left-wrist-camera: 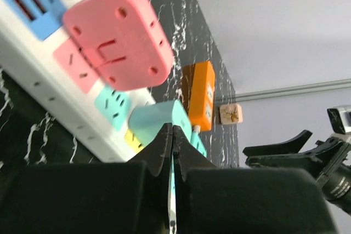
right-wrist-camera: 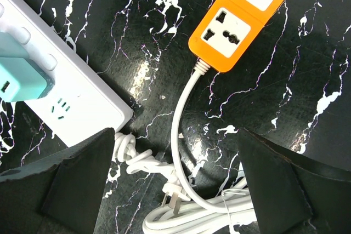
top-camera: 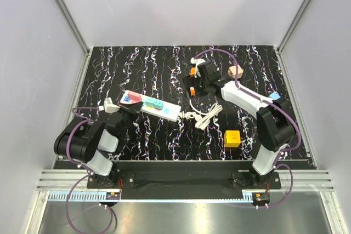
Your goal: Pull the plug off the socket
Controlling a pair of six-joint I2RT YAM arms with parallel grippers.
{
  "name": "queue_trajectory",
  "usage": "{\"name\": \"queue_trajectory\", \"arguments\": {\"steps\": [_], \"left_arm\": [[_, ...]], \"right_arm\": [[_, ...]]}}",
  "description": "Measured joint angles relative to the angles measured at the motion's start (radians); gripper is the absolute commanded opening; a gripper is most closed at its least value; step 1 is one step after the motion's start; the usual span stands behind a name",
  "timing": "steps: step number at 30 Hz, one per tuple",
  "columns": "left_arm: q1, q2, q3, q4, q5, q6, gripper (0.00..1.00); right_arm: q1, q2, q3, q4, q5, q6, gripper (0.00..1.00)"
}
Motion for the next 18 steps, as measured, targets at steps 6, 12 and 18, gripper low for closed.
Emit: {"name": "queue_trajectory", "arguments": {"steps": [6, 12, 18], "left_arm": [[0.017, 0.077, 0.031, 0.009, 0.008, -0.004, 0.01], [0.02, 0.179, 0.056, 0.005, 0.016, -0.019, 0.0], [0.02, 0.208, 0.056, 0.036, 0.023, -0.034, 0.0]], "right_arm": [[0.001, 0.0, 0.006, 0.0, 0.0, -0.004, 1.0], [0.001, 0.009, 0.016, -0.003, -0.001, -0.005, 1.0], [0.03, 0.069, 0.078, -0.018, -0.027, -0.054, 1.0]]}}
